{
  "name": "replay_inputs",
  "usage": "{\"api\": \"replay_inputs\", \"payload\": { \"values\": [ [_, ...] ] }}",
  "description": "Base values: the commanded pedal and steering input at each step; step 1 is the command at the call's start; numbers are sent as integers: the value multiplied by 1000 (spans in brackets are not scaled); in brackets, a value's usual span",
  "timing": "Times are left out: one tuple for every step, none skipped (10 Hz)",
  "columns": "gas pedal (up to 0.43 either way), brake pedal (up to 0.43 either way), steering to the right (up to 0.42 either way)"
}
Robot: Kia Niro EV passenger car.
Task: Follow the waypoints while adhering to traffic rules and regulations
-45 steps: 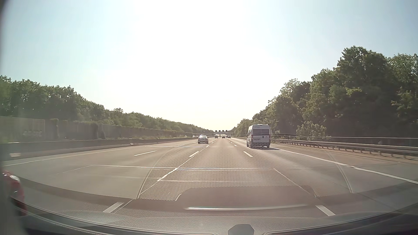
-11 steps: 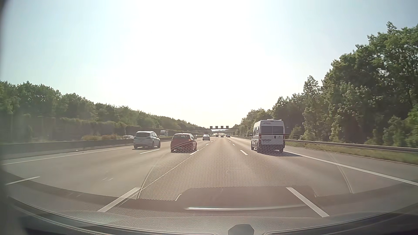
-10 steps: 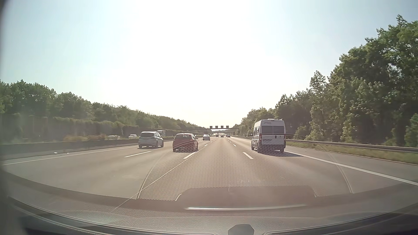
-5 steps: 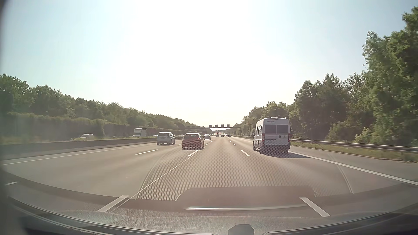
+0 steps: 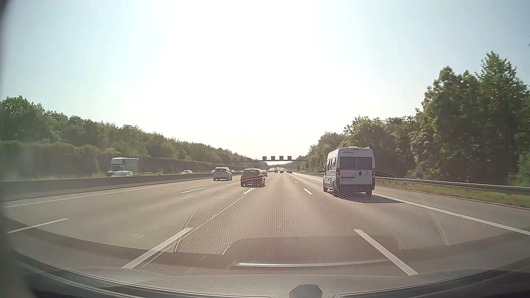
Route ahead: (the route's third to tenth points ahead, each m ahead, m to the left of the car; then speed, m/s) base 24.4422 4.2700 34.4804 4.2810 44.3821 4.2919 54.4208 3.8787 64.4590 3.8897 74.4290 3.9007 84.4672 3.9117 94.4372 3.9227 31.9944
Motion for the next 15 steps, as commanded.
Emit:
{"api": "replay_inputs", "payload": {
  "values": [
    [319, 30, -1],
    [319, 30, -2],
    [319, 30, -2],
    [319, 30, -1],
    [319, 30, -1],
    [319, 30, -1],
    [319, 30, -1],
    [319, 30, -1],
    [319, 30, -1],
    [319, 30, -1],
    [319, 30, 0],
    [319, 30, 0],
    [319, 30, 0],
    [311, 30, 0],
    [311, 30, 0]
  ]
}}
